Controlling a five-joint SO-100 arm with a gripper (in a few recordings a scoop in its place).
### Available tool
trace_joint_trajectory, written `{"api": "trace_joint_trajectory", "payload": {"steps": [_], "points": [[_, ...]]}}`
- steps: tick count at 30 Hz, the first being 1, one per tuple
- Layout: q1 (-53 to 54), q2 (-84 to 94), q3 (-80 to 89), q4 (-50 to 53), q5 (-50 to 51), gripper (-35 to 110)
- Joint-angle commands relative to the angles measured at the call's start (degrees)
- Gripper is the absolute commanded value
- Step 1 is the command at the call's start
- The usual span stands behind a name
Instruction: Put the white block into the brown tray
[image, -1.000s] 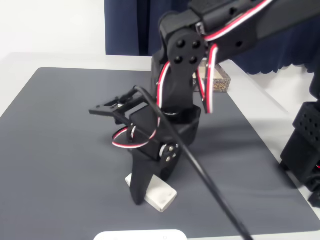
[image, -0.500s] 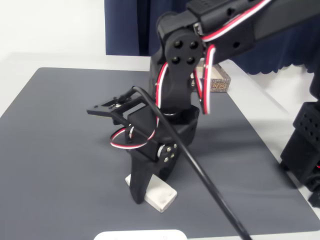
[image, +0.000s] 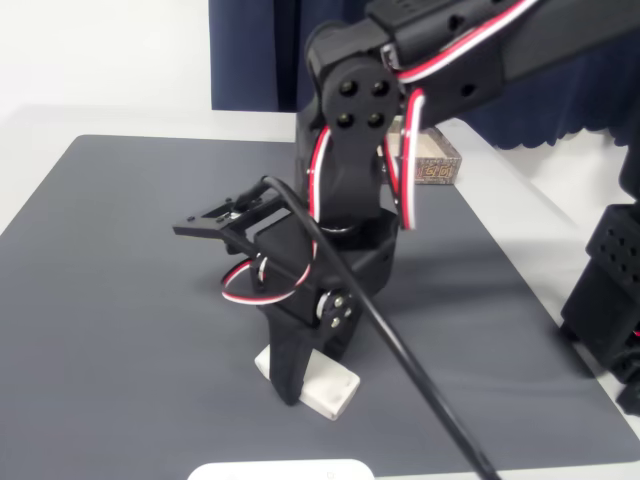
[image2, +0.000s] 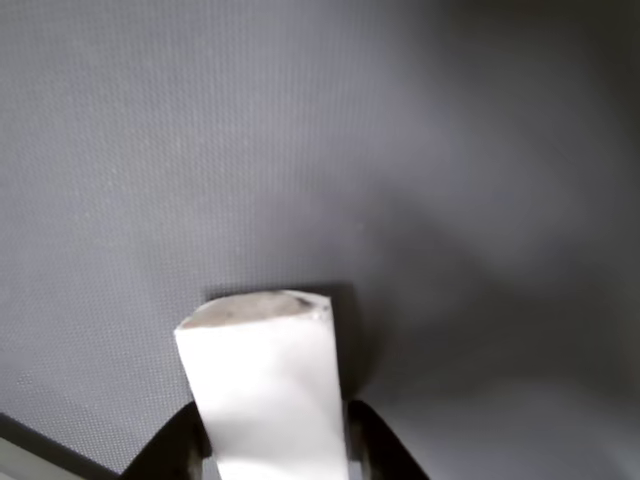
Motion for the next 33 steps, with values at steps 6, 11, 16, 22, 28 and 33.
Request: {"api": "trace_joint_trajectory", "payload": {"steps": [6,11,16,22,28,33], "points": [[-0.8,-1.1,-3.8,1.8,0.4,26],[-1.0,-1.5,-4.6,1.8,0.5,25],[-1.1,-1.5,-4.3,1.8,0.4,25],[-1.1,1.7,-4.6,2.9,-0.8,23],[2.5,11.0,-1.1,3.3,-3.2,23],[6.4,18.5,1.2,7.9,-5.2,23]]}}
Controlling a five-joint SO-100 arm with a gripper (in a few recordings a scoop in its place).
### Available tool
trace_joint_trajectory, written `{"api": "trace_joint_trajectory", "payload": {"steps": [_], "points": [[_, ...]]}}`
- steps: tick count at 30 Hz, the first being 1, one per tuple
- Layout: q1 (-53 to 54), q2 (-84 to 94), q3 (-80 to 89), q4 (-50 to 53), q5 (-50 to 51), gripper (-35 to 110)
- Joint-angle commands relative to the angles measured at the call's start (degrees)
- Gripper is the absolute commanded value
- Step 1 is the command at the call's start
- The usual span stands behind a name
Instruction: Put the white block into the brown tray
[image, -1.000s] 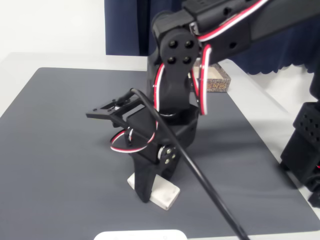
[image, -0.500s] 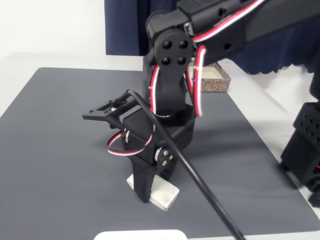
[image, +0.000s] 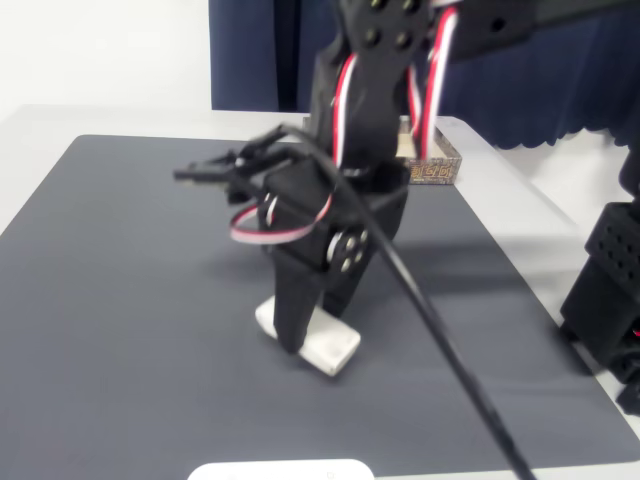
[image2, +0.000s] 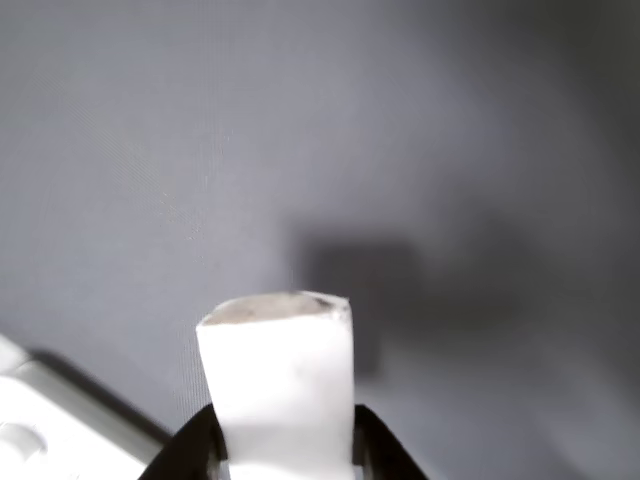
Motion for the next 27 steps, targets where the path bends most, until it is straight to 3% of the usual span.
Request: {"api": "trace_joint_trajectory", "payload": {"steps": [1,14,20,27], "points": [[2.8,6.9,-0.3,4.1,-1.4,23],[22.1,12.0,-13.3,18.8,-12.8,23],[36.0,6.5,-25.5,26.9,-20.2,24],[48.8,-4.8,-39.1,29.4,-26.9,25]]}}
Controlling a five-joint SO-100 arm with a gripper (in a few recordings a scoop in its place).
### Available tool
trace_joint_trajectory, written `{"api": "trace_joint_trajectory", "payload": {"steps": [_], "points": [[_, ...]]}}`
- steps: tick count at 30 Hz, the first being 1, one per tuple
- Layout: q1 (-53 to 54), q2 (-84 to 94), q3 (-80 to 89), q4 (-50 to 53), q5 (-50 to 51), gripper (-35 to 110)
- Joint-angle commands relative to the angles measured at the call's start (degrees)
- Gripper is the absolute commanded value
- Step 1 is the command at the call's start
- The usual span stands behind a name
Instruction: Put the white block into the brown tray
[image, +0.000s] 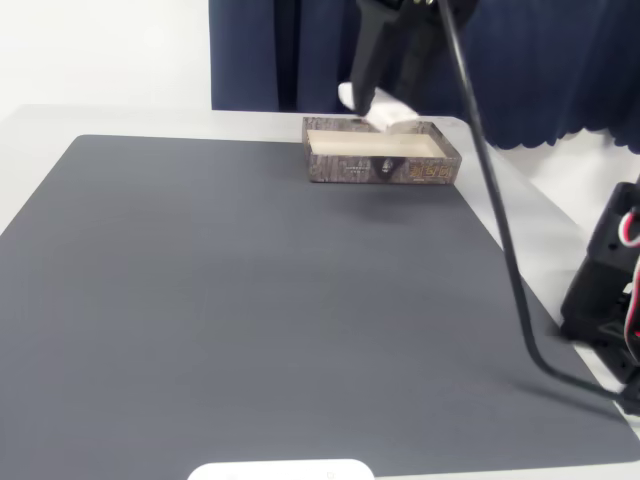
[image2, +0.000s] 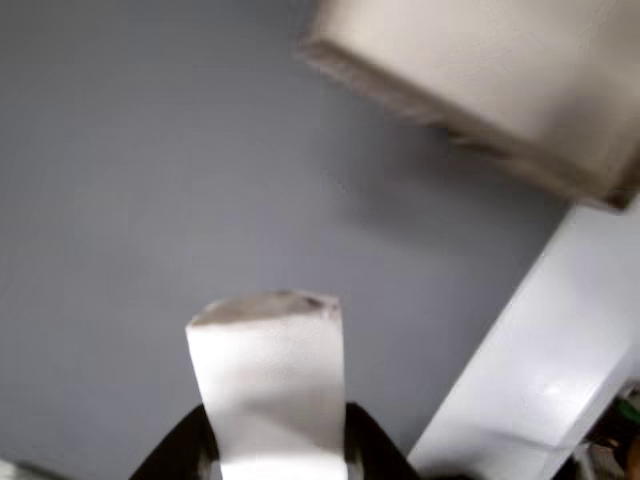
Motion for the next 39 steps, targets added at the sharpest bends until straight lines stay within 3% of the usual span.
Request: {"api": "trace_joint_trajectory", "payload": {"steps": [1,13,27,39], "points": [[4.3,-4.5,-6.9,0.5,-2.5,25],[14.2,-36.6,-45.3,3.1,-5.4,25],[21.1,-54.8,-65.3,3.6,-7.6,23],[22.0,-59.6,-70.8,6.1,-12.2,18]]}}
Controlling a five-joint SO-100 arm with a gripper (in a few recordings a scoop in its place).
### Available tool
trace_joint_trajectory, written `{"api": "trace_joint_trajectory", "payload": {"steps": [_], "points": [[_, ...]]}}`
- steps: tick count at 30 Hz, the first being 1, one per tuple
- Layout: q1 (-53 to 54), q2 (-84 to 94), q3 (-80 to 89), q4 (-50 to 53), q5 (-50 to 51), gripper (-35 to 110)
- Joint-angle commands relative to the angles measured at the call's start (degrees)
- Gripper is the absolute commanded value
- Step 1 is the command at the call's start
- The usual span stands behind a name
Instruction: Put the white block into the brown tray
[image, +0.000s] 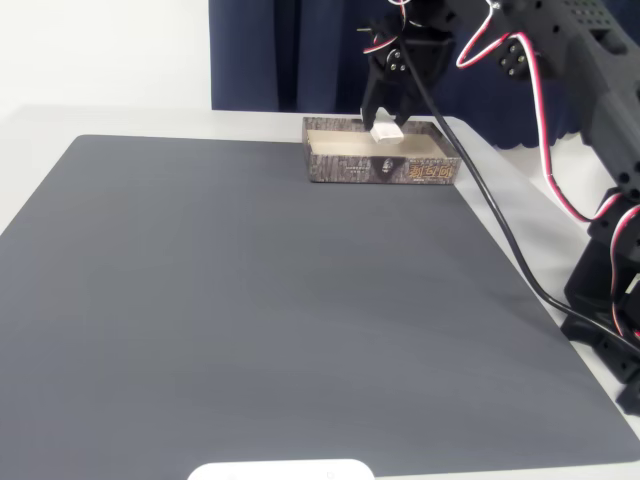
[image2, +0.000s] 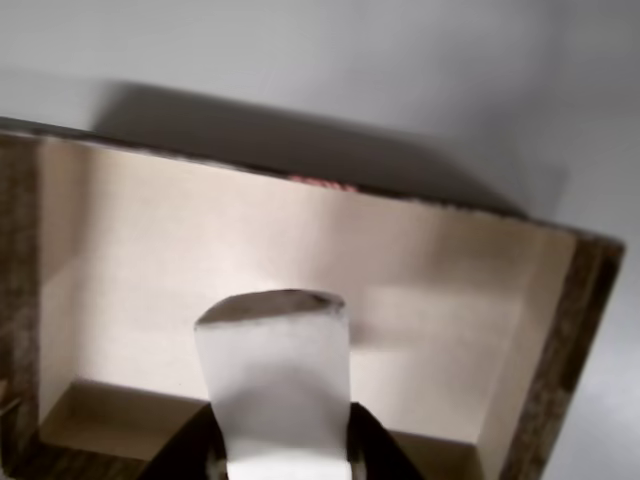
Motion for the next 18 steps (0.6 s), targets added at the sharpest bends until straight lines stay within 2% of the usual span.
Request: {"api": "trace_joint_trajectory", "payload": {"steps": [1,8,13,18], "points": [[0.0,0.9,-2.7,3.8,-4.3,18],[-0.7,1.4,-2.8,4.1,-19.8,9],[-0.5,1.4,-3.0,4.2,-41.4,1],[-0.4,1.3,-4.0,4.0,-55.3,0]]}}
